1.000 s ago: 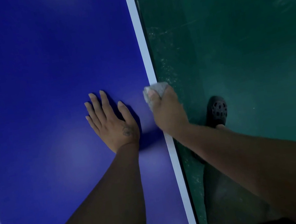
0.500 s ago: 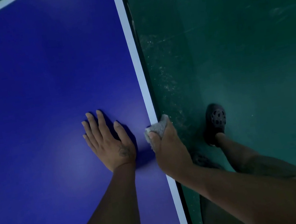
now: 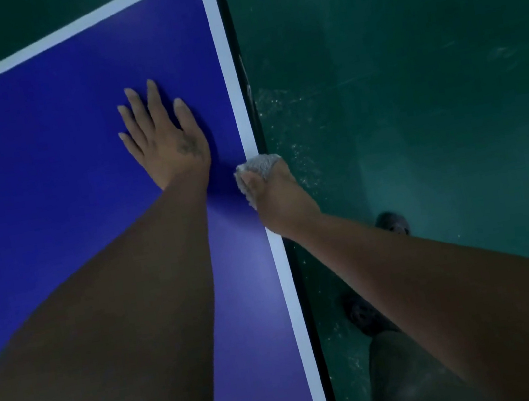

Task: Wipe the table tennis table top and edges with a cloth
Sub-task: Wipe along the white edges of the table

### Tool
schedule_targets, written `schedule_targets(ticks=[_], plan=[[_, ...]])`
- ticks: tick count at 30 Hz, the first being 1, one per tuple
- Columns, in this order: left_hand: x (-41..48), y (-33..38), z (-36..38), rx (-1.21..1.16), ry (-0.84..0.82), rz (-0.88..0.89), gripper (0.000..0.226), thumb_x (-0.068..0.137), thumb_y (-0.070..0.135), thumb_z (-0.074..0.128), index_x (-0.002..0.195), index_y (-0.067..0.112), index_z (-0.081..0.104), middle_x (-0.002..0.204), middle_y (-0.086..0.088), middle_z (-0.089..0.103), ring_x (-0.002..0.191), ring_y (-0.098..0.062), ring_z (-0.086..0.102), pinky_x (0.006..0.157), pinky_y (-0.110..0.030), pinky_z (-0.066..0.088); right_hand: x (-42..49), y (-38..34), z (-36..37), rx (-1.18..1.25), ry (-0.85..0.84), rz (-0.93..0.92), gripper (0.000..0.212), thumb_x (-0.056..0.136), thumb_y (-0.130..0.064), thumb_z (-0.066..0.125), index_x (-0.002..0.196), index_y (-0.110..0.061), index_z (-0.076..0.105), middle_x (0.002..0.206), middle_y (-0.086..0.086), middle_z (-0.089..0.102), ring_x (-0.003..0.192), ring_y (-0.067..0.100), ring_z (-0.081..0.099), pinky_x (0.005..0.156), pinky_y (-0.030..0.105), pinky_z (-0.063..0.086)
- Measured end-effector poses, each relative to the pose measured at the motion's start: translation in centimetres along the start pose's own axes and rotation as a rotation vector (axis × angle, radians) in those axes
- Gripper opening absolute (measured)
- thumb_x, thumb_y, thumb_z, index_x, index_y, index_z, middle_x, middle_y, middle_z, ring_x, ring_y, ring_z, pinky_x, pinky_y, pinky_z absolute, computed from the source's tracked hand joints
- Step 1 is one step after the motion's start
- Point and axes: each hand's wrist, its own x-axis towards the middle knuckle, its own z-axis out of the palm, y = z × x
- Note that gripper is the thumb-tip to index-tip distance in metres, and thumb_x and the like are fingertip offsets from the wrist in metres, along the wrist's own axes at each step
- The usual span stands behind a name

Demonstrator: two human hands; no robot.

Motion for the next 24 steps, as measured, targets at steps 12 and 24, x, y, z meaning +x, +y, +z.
schedule_targets(ticks=[12, 24], plan=[[0.7, 0.3, 0.5, 0.053, 0.036, -0.048, 0.063, 0.111, 0.058, 0.027, 0.170, 0.036, 0.027, 0.180, 0.005, 0.014, 0.167, -0.018, 0.005, 0.136, -0.046, 0.003, -0.9, -1.1, 1.6, 0.313, 0.075, 0.116, 0.082, 0.110, -0.056, 0.041, 0.172, -0.021, 0.001, 0.177, 0.002, 0.021, 0.162, 0.019, 0.025, 0.132, 0.047, 0.024], [1.0, 0.4, 1.1, 0.034, 0.082, -0.032, 0.060, 0.112, 0.051, 0.037, 0.169, 0.032, 0.033, 0.180, 0.001, 0.019, 0.167, -0.021, 0.009, 0.135, -0.049, 0.007, 9.8, -9.8, -3.2, 0.218, 0.147, 0.040, 0.072, 0.110, -0.057, 0.043, 0.164, -0.013, 0.025, 0.161, 0.014, 0.045, 0.142, 0.036, 0.052, 0.119, 0.054, 0.042]])
